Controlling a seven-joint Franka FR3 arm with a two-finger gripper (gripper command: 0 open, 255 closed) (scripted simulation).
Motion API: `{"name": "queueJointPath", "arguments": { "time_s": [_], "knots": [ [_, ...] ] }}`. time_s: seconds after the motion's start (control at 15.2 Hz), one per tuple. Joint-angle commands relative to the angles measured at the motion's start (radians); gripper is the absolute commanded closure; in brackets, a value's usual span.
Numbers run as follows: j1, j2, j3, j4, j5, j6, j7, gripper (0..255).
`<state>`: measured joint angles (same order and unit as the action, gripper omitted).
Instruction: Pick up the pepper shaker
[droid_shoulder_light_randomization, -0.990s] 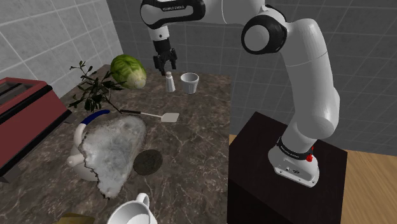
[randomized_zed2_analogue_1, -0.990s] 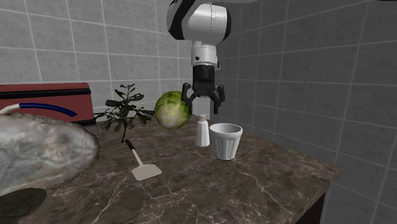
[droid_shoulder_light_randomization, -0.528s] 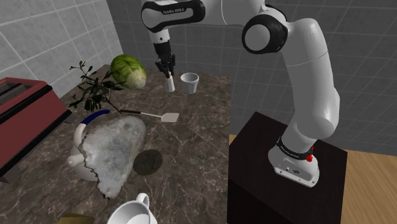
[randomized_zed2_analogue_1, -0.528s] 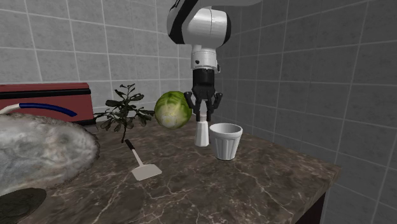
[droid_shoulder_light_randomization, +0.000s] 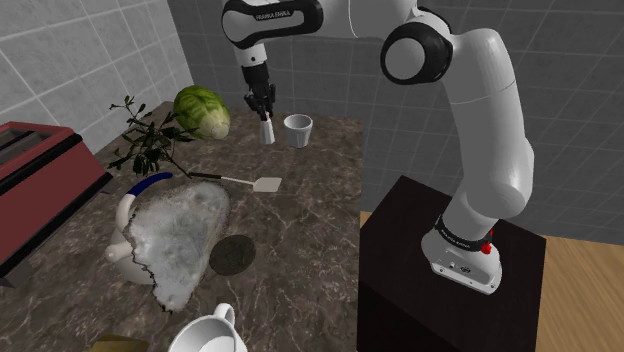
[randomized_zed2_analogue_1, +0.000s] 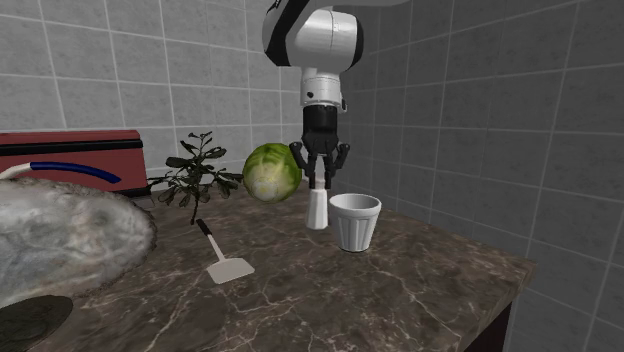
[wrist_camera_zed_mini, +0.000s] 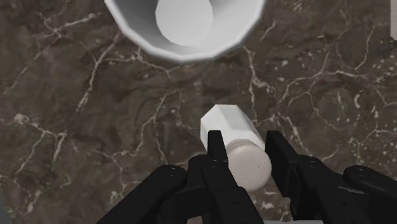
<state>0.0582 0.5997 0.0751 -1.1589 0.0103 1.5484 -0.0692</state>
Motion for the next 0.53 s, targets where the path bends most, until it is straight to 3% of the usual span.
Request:
{"name": "queueJointPath", "arguments": {
  "time_s": [0.0,0.46],
  "knots": [
    [0.001,0.005,0.0,0.029,0.0,-0.026,0.0,255],
    [0.004,0.025,0.001,0.157,-0.001,-0.134,0.004,255]
  ]
}}
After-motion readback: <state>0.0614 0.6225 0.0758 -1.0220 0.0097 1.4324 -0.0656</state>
